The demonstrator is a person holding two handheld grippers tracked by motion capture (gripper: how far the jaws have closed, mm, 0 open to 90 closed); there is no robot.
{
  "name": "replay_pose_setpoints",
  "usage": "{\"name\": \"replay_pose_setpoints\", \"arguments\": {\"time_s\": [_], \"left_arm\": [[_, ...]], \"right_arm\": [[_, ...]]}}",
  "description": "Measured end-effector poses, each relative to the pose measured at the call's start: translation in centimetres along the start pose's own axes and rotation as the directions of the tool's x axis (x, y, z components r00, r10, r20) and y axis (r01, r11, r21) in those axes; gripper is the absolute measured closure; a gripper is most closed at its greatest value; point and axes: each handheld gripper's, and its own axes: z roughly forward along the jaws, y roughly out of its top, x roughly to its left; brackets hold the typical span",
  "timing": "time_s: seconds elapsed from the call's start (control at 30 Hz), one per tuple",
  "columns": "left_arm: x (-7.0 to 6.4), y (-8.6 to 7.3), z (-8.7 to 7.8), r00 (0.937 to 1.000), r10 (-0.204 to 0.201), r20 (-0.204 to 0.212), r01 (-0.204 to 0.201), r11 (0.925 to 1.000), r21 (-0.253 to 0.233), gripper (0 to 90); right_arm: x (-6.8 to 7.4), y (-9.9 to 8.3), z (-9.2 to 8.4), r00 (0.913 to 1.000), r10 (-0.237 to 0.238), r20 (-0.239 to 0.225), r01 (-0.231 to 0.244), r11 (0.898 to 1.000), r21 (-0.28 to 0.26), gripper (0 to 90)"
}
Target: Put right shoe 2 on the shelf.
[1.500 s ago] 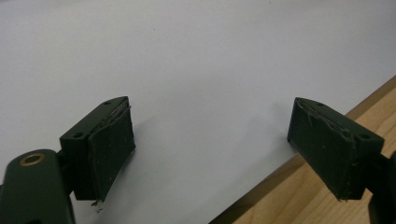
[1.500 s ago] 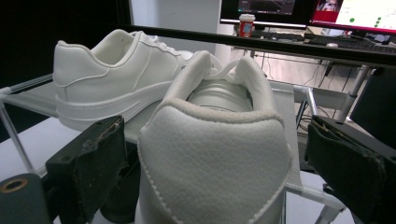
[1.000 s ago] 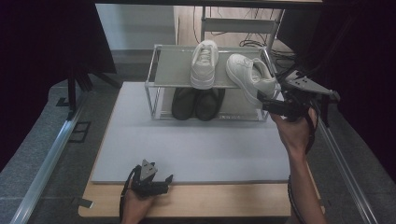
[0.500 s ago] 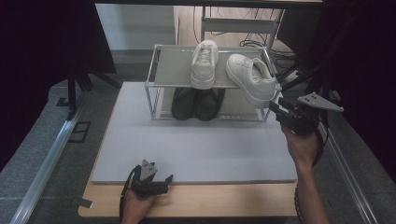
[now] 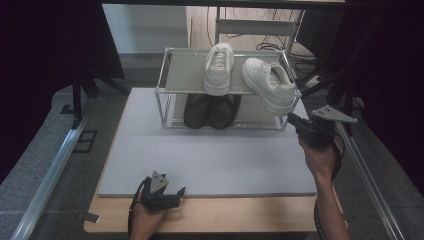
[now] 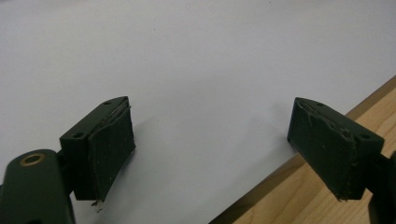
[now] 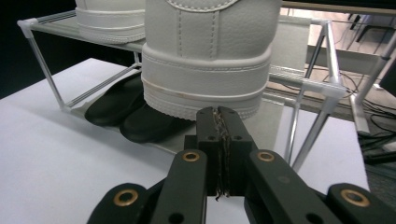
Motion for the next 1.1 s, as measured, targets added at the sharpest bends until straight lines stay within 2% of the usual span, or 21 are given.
{"name": "replay_pose_setpoints", "arguments": {"time_s": [0.1, 0.23, 0.4, 0.87, 0.97, 1.1], "left_arm": [[0.0, 0.0, 0.0, 1.0000, 0.001, 0.000, -0.001, 1.0000, 0.001, 14.2], [0.0, 0.0, 0.0, 1.0000, 0.005, -0.001, -0.005, 1.0000, 0.001, 14.2], [0.0, 0.0, 0.0, 1.0000, 0.005, -0.001, -0.005, 1.0000, 0.001, 14.2], [0.0, 0.0, 0.0, 1.0000, 0.001, 0.001, -0.001, 1.0000, 0.001, 14.2], [0.0, 0.0, 0.0, 1.0000, 0.001, 0.001, -0.001, 1.0000, 0.001, 14.2], [0.0, 0.0, 0.0, 1.0000, 0.001, 0.001, -0.001, 1.0000, 0.001, 14.2]], "right_arm": [[0.0, 0.0, 0.0, 0.9999, 0.011, -0.007, -0.011, 1.000, -0.021, 88.0], [-0.1, 0.2, 0.3, 0.9996, 0.020, -0.020, -0.020, 1.000, -0.022, 87.9], [0.5, 0.4, 1.7, 0.9993, 0.016, -0.035, -0.016, 1.000, -0.017, 87.9], [1.8, 1.6, 5.4, 0.9992, 0.000, -0.040, 0.000, 1.000, 0.001, 87.7], [2.0, 1.8, 5.7, 0.9991, -0.004, -0.043, 0.004, 1.000, 0.003, 86.7], [2.0, 1.8, 5.3, 0.9995, -0.021, -0.024, 0.021, 1.000, -0.003, 88.2]]}}
